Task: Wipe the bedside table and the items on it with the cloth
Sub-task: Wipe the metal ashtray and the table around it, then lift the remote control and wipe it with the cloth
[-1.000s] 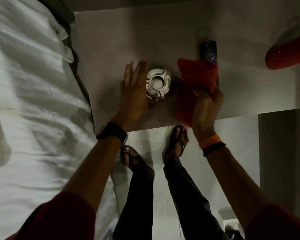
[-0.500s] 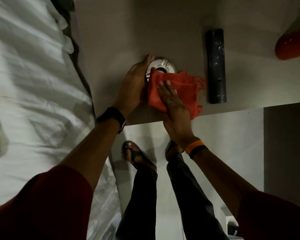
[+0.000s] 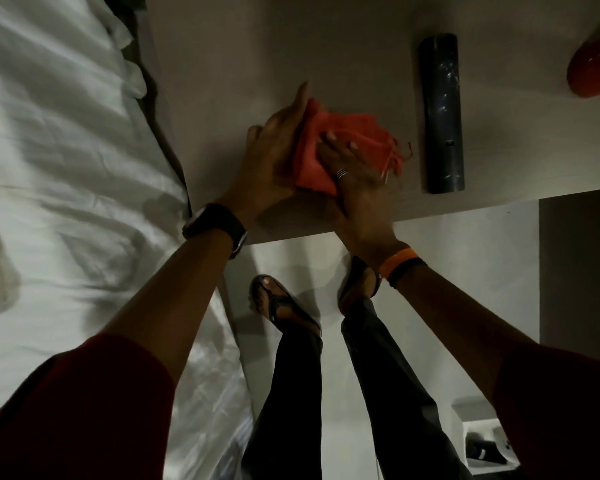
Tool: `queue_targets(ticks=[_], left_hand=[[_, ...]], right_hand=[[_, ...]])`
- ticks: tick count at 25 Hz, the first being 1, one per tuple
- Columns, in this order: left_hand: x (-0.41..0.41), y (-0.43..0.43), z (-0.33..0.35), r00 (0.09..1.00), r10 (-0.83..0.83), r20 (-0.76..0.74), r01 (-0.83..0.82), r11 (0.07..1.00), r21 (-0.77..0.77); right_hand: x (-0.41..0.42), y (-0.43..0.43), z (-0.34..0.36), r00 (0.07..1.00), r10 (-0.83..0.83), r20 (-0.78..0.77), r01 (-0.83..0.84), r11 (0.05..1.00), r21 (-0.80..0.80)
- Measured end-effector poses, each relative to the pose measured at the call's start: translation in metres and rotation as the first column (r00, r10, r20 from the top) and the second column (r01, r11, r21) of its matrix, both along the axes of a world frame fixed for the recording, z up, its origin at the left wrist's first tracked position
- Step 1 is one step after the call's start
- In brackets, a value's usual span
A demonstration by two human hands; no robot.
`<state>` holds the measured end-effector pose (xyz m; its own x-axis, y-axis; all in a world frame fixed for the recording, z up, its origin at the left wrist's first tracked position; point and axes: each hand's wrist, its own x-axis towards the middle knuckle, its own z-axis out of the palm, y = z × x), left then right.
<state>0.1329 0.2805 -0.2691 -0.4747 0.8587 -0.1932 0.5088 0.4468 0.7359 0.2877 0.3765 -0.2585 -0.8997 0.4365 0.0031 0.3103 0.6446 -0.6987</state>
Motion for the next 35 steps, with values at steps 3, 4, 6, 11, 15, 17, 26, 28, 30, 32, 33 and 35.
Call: queue_targets(ticks=[3, 4, 6, 11, 15, 17, 26, 28, 30, 32, 33, 35], left_hand=[[0.001, 0.002, -0.008, 0.993, 0.022, -0.117, -0.032, 0.996, -0.086], [0.004, 0.002, -0.011, 0.989, 0.048, -0.139, -0.062, 0.993, -0.099], [0.009, 0.003, -0.011, 0.985, 0.103, -0.136, -0.118, 0.988, -0.102], [0.009, 0.017, -0.003, 0.947, 0.316, -0.056, -0.318, 0.948, -0.022], [0.021, 0.037, 0.005, 0.928, 0.349, -0.131, -0.357, 0.933, -0.049], [0.033, 0.036, 0.011, 0.925, 0.325, -0.199, -0.353, 0.927, -0.127], [0.118, 0.144, 0.047, 0.636, 0.534, 0.557, -0.597, 0.798, -0.083], [0.124, 0.175, 0.044, 0.567, 0.55, 0.613, -0.59, 0.791, -0.164], [0.119, 0.198, 0.038, 0.504, 0.589, 0.632, -0.605, 0.763, -0.229], [0.119, 0.214, 0.03, 0.49, 0.578, 0.653, -0.581, 0.775, -0.25], [0.123, 0.219, 0.028, 0.555, 0.548, 0.625, -0.549, 0.806, -0.219], [0.137, 0.223, 0.026, 0.692, 0.5, 0.521, -0.506, 0.85, -0.146]], right_hand=[[0.007, -0.006, -0.013, 0.992, 0.122, 0.019, -0.123, 0.987, 0.1], [0.01, -0.005, -0.015, 0.992, 0.124, 0.02, -0.125, 0.987, 0.096], [0.024, 0.0, -0.012, 0.99, 0.136, 0.039, -0.139, 0.985, 0.103], [0.059, -0.006, 0.012, 0.996, -0.03, 0.086, 0.045, 0.983, -0.178], [0.033, 0.005, 0.054, 0.812, -0.572, 0.119, 0.455, 0.492, -0.742], [0.026, 0.024, 0.078, 0.718, -0.669, 0.192, 0.522, 0.334, -0.785], [0.074, 0.156, 0.093, 0.668, -0.741, 0.068, 0.632, 0.517, -0.577], [0.065, 0.162, 0.067, 0.736, -0.639, 0.224, 0.644, 0.56, -0.52], [0.061, 0.163, 0.048, 0.749, -0.572, 0.336, 0.66, 0.597, -0.455], [0.059, 0.166, 0.039, 0.722, -0.593, 0.355, 0.689, 0.575, -0.44], [0.059, 0.17, 0.037, 0.701, -0.616, 0.361, 0.708, 0.537, -0.458], [0.06, 0.179, 0.037, 0.677, -0.643, 0.358, 0.717, 0.463, -0.521]])
